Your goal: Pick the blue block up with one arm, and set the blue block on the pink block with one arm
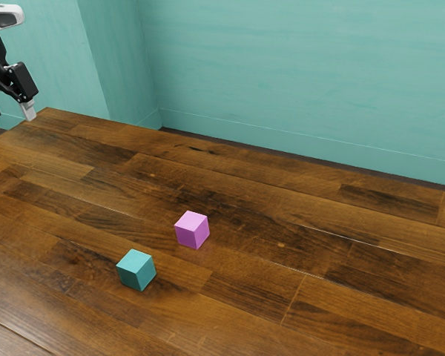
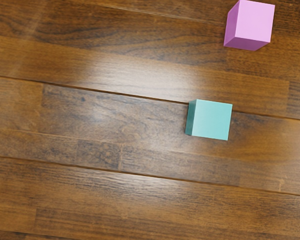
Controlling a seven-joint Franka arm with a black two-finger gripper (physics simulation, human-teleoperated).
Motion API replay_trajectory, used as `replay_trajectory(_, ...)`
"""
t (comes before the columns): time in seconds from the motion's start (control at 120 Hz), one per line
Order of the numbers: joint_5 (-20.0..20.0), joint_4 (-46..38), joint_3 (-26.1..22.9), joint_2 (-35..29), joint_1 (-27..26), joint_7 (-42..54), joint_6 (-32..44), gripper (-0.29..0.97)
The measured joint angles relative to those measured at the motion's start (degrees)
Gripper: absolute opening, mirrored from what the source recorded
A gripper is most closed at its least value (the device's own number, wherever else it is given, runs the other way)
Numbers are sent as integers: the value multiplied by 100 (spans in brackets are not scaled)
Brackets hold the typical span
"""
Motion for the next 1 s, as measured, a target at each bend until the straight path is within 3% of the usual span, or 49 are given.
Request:
replay_trajectory(0.133,1,43,-2,-6,0,7,-9,68)
replay_trajectory(0.217,0,1757,-196,-148,-1,8,-456,68)
replay_trajectory(0.267,29,1894,-378,-483,1,-1,-710,68)
replay_trajectory(0.283,71,1666,-457,-643,2,-5,-748,68)
replay_trajectory(0.367,246,-1172,-548,-1681,132,-34,-278,68)
replay_trajectory(0.433,331,-2780,-502,-1749,397,-59,446,68)
replay_trajectory(0.5,383,-3609,-488,-1491,545,-80,1187,68)
replay_trajectory(0.675,413,-4547,-742,-922,519,-129,2958,68)
replay_trajectory(0.817,292,-4816,-986,7,433,-163,4466,68)
replay_trajectory(1.0,-345,-4836,-1044,612,255,-193,5855,67)
